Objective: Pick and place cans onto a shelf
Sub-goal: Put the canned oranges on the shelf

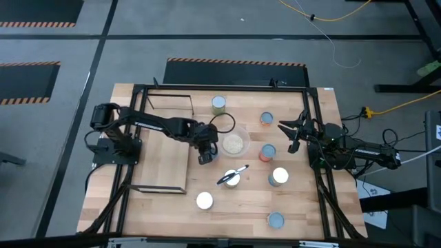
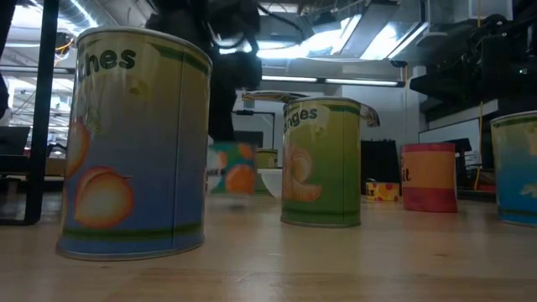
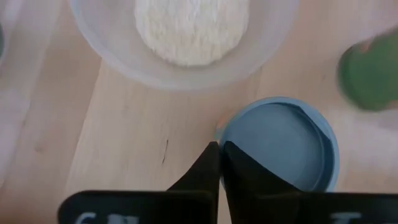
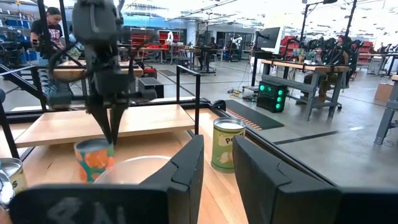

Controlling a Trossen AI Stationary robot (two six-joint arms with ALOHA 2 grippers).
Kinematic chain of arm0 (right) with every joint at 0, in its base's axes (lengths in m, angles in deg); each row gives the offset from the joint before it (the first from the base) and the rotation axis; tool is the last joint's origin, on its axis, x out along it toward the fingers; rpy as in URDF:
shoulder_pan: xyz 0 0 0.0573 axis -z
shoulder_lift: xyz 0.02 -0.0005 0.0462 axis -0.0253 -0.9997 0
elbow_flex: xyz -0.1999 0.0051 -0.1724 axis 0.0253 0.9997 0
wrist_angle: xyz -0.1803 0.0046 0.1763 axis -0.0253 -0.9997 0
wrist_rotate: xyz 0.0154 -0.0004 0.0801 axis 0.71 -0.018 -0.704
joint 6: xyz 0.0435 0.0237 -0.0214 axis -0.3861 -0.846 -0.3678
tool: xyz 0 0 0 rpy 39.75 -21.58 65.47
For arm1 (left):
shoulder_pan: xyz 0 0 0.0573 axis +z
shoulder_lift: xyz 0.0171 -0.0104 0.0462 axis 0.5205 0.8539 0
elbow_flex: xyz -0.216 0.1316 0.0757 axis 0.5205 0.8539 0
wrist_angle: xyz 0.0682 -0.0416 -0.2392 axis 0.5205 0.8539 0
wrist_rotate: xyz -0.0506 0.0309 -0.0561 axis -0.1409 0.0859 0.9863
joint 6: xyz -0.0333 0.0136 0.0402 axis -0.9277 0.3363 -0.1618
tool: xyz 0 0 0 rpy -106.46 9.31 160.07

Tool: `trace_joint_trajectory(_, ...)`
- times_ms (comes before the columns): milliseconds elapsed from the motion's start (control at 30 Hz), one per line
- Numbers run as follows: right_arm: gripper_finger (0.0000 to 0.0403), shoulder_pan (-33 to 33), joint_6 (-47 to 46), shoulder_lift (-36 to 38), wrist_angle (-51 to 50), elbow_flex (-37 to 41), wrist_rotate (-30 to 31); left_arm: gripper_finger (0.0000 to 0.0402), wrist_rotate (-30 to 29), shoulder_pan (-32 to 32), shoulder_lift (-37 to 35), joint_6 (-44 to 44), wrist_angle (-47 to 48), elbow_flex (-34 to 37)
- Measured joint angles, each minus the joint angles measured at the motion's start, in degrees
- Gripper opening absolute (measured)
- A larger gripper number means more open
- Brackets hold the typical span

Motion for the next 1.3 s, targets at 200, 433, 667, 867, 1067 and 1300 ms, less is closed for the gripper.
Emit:
trace_joint_trajectory(200,0.009,0.0,0.0,0.0,0.0,0.0,0.0,0.0002,-0.3,-1.0,-8.5,-5.3,3.4,0.0)
trace_joint_trajectory(433,0.009,0.0,0.0,0.0,0.0,0.0,0.0,0.0001,-5.1,-6.6,-21.6,-20.9,16.6,0.0)
trace_joint_trajectory(667,0.009,0.0,0.0,0.0,0.0,0.0,0.0,0.0001,-14.1,-19.9,-30.2,-47.7,33.6,0.0)
trace_joint_trajectory(867,0.009,0.0,0.0,0.0,0.0,0.0,0.0,0.0,-15.2,-32.0,-30.4,-68.3,44.9,0.0)
trace_joint_trajectory(1067,0.009,0.0,0.0,0.0,0.0,0.0,0.0,0.0,-15.0,-39.8,-27.0,-79.4,50.9,0.0)
trace_joint_trajectory(1300,0.009,0.0,0.0,0.0,0.0,0.0,0.0,0.0,-13.5,-47.2,-22.5,-90.4,55.5,0.0)
